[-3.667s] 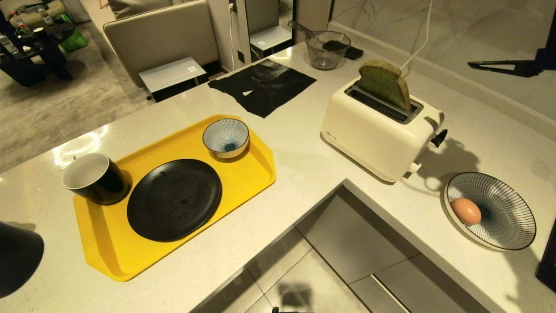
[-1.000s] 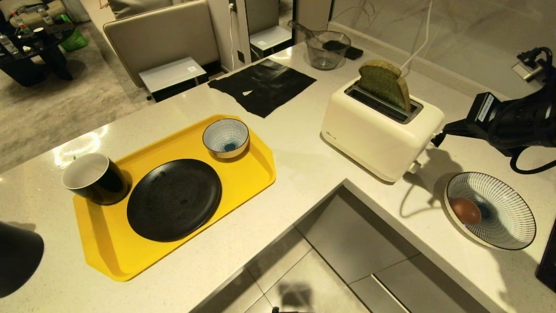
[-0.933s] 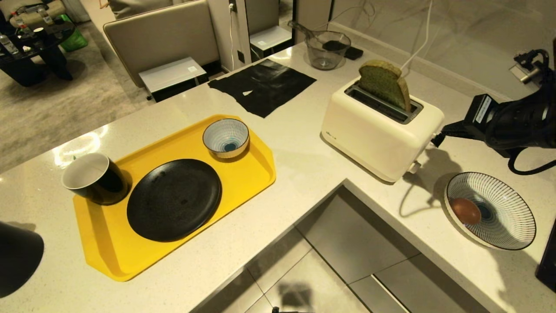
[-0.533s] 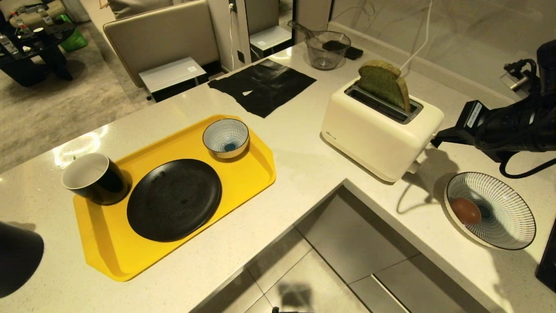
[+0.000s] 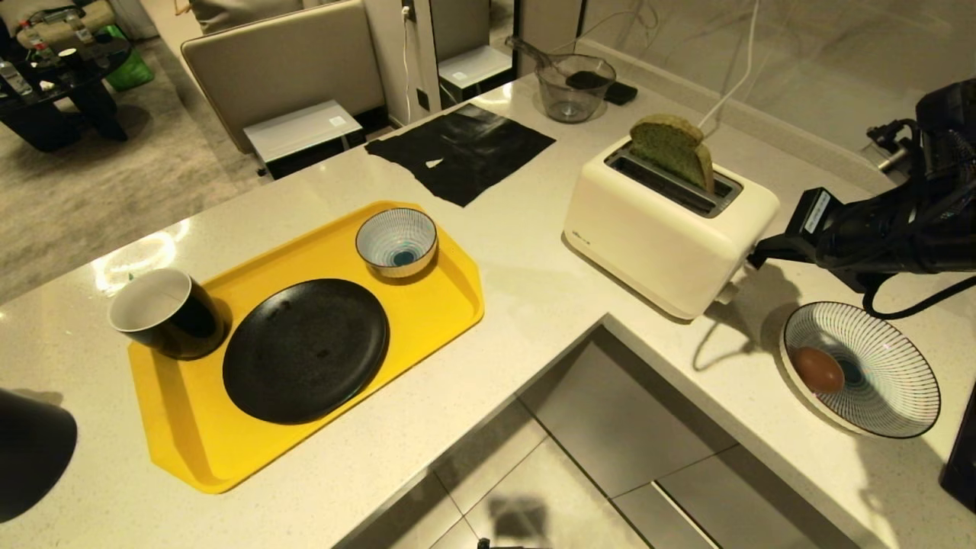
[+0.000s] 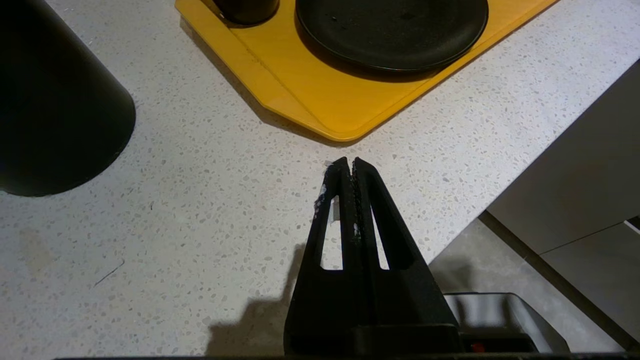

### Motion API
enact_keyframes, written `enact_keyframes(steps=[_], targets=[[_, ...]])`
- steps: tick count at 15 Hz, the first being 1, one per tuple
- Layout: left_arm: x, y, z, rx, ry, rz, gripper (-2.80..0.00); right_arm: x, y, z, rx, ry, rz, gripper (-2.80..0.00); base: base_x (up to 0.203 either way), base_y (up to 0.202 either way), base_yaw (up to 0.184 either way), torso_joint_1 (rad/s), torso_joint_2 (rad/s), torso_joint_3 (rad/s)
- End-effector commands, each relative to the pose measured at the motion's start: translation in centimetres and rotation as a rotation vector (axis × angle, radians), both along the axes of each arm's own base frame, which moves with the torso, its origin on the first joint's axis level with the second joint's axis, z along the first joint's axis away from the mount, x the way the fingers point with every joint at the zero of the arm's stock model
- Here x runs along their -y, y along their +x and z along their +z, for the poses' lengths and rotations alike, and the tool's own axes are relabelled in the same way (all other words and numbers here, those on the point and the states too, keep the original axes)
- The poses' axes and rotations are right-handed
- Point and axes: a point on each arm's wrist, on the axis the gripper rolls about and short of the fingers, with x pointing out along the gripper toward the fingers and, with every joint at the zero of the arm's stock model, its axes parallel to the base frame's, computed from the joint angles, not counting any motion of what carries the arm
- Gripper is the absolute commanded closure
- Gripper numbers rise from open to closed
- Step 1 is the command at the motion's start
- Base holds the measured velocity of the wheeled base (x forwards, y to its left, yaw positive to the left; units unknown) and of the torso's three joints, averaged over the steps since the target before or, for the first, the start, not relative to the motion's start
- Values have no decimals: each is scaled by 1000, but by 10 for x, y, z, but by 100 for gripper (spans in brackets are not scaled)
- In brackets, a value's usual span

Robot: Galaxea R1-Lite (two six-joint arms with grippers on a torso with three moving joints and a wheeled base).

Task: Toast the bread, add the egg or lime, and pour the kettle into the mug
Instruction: Use a bread toaster

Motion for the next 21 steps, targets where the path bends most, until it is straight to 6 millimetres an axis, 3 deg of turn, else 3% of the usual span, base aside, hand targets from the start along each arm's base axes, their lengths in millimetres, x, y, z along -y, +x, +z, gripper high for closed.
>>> enact_keyframes(steps=[1,21], targets=[[0,0,0,0,0,1,0,-1,5,-9,-28,0,-1,0,0,0,0,0,0,0],[0,0,0,0,0,1,0,-2,21,-35,-91,-8,-5,0,0,0,0,0,0,0]])
